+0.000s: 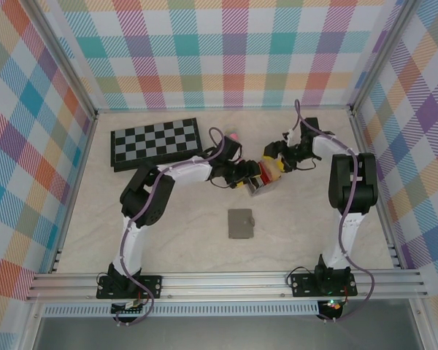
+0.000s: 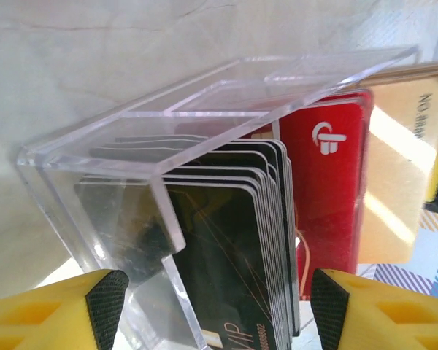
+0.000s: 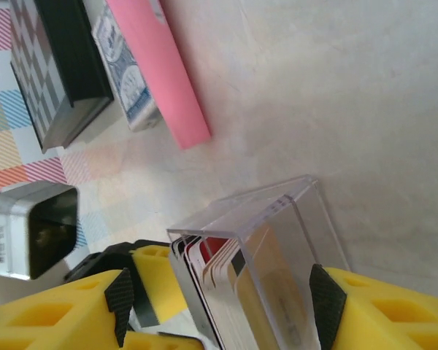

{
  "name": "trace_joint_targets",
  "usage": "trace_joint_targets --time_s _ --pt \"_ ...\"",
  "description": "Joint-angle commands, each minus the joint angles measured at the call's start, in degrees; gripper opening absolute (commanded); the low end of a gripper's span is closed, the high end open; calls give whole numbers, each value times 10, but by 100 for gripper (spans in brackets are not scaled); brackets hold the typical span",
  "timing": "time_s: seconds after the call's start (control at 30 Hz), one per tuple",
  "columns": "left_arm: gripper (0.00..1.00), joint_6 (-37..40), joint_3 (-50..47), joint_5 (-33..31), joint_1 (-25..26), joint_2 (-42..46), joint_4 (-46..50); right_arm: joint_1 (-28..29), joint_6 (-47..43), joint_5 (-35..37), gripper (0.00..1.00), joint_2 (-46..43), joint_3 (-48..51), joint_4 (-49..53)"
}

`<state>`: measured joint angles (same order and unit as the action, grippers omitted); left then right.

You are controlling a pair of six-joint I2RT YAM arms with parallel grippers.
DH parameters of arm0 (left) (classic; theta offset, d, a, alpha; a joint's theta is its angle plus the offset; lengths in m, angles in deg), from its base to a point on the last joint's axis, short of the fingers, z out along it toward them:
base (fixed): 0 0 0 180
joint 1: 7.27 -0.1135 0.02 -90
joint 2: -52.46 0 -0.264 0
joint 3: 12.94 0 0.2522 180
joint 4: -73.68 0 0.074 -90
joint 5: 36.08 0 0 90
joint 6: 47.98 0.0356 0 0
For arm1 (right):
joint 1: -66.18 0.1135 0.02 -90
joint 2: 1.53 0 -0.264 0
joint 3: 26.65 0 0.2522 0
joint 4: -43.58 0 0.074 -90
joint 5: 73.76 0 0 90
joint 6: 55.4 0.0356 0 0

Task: Put the credit cards into the card holder

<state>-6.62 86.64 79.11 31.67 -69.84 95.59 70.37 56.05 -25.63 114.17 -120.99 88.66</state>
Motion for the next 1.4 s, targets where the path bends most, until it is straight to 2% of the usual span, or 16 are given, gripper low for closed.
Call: trace_joint_targets --time_s 0.0,0.27,0.33,0.5,0.57,0.67,0.73,0.9,1.0,1.27,1.37 --pt "71 -2 -40 -15 -1 52 -43 17 33 -31 67 -31 41 -40" --pt "71 1 -97 -24 -10 99 -44 42 77 -7 67 -74 89 -78" --pt "71 2 -110 -28 -13 111 -45 44 74 32 68 -82 82 -52" --pt "72 19 -148 -54 -21 157 -29 44 37 199 72 -122 66 39" --pt "72 23 -164 -65 -24 175 -26 45 24 239 72 -146 59 60" --pt "71 21 -190 -75 -31 196 -35 51 0 252 71 -179 54 71" --pt "72 21 -197 -78 -34 201 -37 64 -23 268 67 -185 39 89" --pt "71 15 -184 -65 -33 182 -43 128 -66 404 64 -177 7 140" --pt "68 10 -170 -63 -34 164 -36 151 -70 448 62 -173 3 152" --pt "46 3 -129 -50 -31 110 -7 163 -69 463 62 -172 9 153" --pt "46 -1 -123 -51 -30 98 -11 163 -69 459 63 -169 8 156"
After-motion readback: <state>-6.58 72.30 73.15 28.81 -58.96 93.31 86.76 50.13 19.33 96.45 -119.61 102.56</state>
